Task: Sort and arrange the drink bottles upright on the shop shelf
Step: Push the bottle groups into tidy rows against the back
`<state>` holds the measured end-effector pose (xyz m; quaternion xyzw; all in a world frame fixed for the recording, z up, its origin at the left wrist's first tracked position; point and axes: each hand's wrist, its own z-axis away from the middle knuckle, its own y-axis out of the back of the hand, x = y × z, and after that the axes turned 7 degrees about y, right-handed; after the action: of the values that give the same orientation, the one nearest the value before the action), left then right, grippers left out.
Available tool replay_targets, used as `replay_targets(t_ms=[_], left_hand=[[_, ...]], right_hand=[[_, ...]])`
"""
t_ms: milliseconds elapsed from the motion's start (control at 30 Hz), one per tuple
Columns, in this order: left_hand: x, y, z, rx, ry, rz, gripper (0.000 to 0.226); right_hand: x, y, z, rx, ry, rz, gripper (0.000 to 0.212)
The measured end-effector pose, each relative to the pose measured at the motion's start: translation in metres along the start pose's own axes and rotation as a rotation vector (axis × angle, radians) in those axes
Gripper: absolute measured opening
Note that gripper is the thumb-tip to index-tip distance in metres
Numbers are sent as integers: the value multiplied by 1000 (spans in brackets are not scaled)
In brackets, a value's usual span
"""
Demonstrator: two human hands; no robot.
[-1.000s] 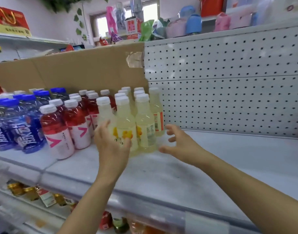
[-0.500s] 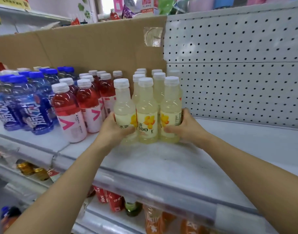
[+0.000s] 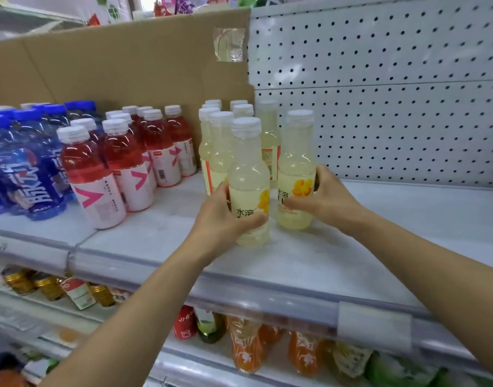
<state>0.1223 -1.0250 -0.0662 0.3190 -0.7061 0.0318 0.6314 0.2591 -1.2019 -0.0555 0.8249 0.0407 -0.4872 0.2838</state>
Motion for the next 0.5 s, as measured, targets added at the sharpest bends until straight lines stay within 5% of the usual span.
replay_targets(t_ms=[300,500], left_hand=[[25,-69,-44,-186,-17,-4,50],[40,-120,-92,-200,16,-25,62]], right_hand=[[35,83,12,77,-79,11,49],[57,112,-7,115,-89,37,49]])
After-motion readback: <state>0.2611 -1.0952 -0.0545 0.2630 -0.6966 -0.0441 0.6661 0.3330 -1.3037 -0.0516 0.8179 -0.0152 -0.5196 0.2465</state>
